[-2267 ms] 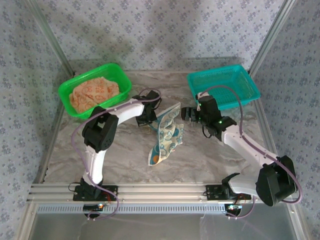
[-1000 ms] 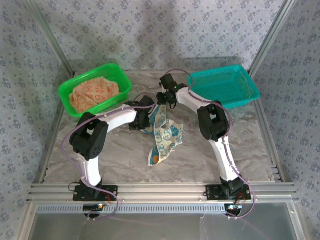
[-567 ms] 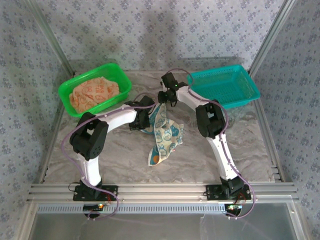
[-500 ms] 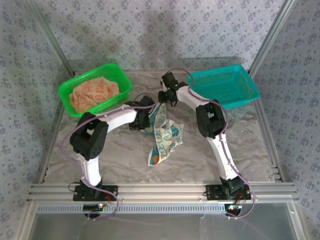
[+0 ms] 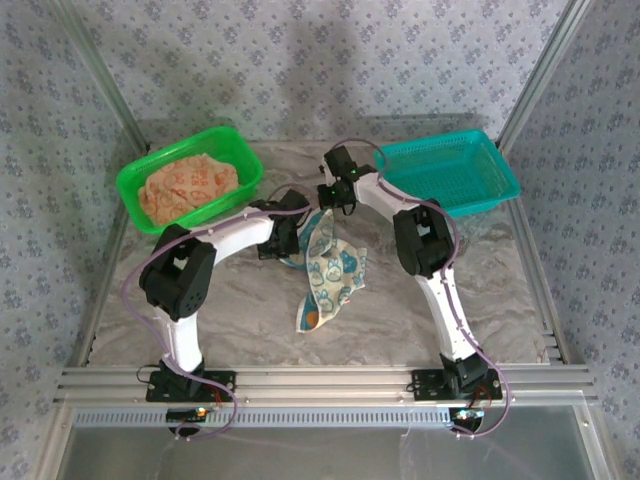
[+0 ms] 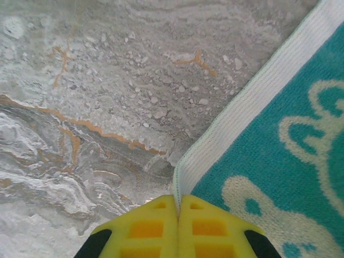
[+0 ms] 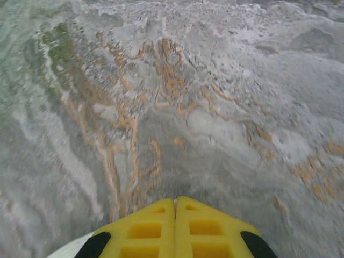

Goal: Fold and stack the towels

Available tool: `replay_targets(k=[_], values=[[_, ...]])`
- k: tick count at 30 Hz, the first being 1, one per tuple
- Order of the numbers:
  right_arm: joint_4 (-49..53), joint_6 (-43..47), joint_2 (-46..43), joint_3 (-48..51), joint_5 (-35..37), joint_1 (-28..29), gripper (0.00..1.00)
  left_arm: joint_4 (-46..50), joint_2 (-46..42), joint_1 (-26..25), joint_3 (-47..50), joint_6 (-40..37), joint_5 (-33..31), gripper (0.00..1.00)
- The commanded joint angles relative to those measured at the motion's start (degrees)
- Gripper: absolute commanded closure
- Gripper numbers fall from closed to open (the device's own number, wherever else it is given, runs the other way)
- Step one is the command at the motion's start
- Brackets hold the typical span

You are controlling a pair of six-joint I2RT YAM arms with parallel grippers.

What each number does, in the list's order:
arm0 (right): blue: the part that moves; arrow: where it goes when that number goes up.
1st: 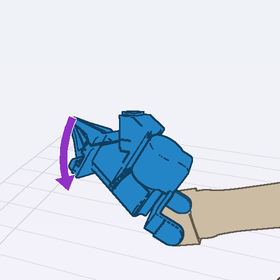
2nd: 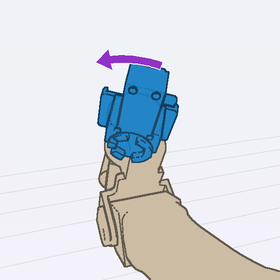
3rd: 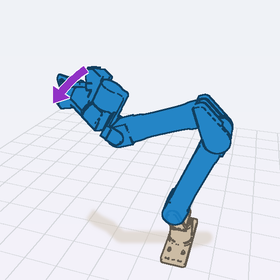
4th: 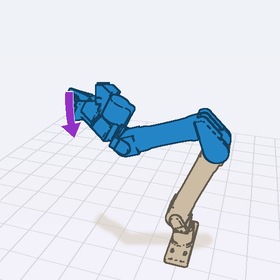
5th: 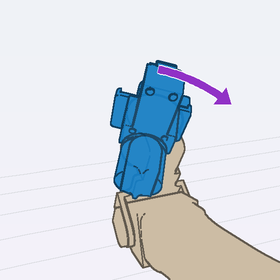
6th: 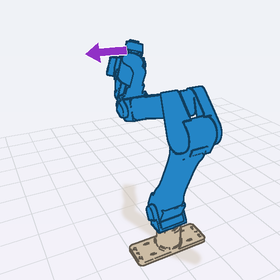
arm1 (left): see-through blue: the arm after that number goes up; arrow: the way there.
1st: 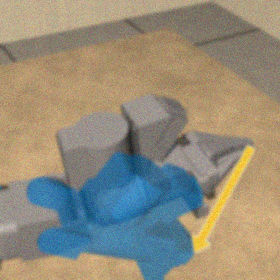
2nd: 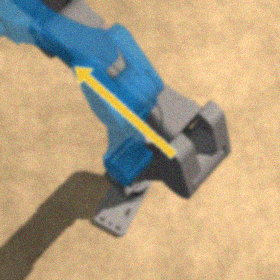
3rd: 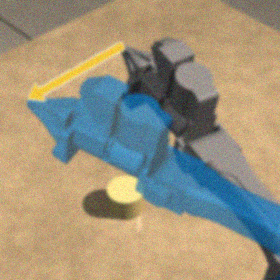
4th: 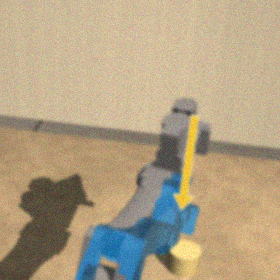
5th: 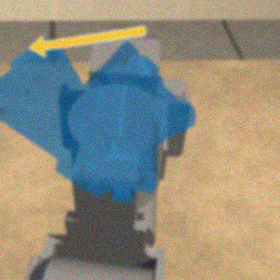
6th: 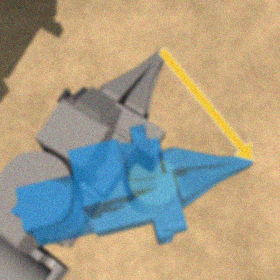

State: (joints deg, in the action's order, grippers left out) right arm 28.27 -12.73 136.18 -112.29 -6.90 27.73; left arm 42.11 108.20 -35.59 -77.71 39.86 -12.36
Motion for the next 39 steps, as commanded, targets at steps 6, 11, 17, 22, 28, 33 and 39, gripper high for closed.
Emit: replay_targets(k=[6, 11, 17, 22, 28, 33, 39], values=[[-7.9, -2.0, -19.8, 7.1, 0.4, -1.1, 1.00, 11.6, -6.6, 2.7, -15.5, -6.3, -7.3, 1.00], [-14.1, -2.8, -29.8, 12.2, 0.5, -1.6, 1.00, 17.8, -7.9, 4.5, -27.7, -12.1, -9.7, 1.00], [-18.5, -5.2, -37.9, 14.4, 0.2, -1.6, 1.00, 19.8, -9.6, 5.1, -42.1, -18.9, -12.1, 1.00], [-26.0, -7.4, -45.7, 20.3, 5.0, 0.3, 1.00, 15.9, -13.6, 5.0, -45.9, -22.7, -12.0, 1.00], [-23.7, -7.6, -50.4, 18.2, 7.8, 2.5, 1.00, 12.6, -17.3, 5.0, -47.1, -25.3, -6.3, 1.00], [-23.0, -2.9, -52.8, 18.0, 7.8, 3.5, 1.00, 11.6, -20.1, 4.7, -46.6, -26.0, -5.5, 1.00], [-27.2, 4.0, -51.8, 15.5, 4.5, 2.5, 1.00, 8.8, -20.0, 4.6, -49.7, -27.8, -8.0, 1.00]])
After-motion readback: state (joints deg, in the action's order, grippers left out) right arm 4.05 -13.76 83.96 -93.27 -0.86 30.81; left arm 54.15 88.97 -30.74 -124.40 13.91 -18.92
